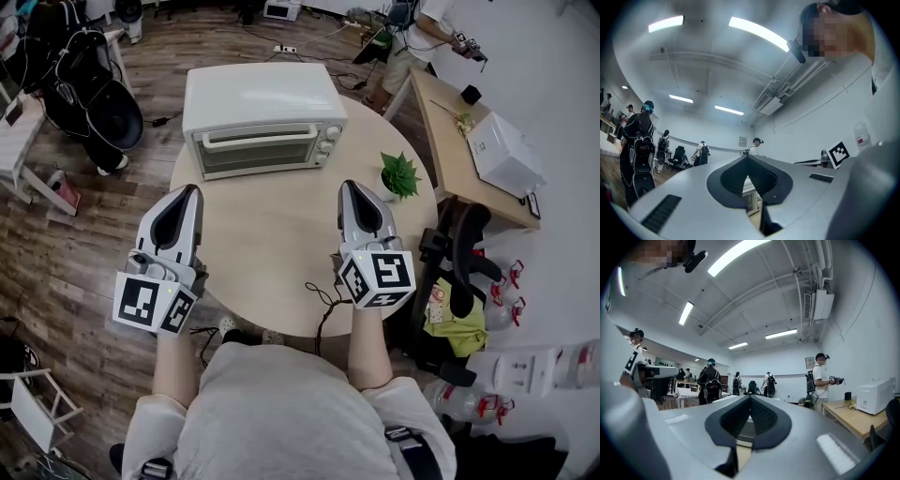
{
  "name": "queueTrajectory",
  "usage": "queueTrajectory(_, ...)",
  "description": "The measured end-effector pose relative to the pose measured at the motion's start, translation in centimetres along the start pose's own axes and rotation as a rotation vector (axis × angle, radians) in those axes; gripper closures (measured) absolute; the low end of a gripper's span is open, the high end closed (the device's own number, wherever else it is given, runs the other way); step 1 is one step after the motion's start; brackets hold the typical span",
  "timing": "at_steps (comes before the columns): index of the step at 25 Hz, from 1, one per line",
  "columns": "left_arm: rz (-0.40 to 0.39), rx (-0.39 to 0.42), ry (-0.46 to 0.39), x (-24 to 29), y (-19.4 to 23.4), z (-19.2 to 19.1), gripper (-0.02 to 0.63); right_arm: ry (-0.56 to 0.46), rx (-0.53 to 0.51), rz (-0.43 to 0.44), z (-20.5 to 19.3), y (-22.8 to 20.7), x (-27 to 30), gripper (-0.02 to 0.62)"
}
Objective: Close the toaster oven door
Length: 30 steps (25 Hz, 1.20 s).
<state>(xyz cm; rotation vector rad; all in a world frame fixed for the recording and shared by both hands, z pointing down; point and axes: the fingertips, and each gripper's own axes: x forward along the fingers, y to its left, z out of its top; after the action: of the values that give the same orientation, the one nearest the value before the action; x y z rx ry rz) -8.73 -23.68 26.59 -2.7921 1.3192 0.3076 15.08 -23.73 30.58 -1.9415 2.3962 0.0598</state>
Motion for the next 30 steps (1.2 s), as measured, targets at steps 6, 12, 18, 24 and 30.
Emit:
queueTrajectory(6, 0.007, 0.010, -0.011, -0.5, -1.5, 0.6, 0.598, -0.029, 0.014, 0.008, 1.1, -0.2, -1.8, 0.584)
queueTrajectory(12, 0.012, 0.016, -0.013, -1.0, -2.8, 1.0, 0.598, -0.022, -0.028, 0.000, 1.1, -0.2, -3.1, 0.584)
queueTrajectory(18, 0.014, 0.020, -0.016, -1.2, -4.0, 1.1, 0.598, -0.029, -0.018, 0.001, 1.2, -0.7, -4.2, 0.584)
queueTrajectory(24, 0.008, 0.026, -0.019, -1.0, -5.1, 1.2, 0.598, -0.045, -0.015, 0.004, 1.6, -1.2, -5.0, 0.584)
queueTrajectory(30, 0.004, 0.028, -0.027, -0.9, -5.6, 1.5, 0.598, -0.053, -0.006, 0.006, 1.9, -1.4, -5.2, 0.584)
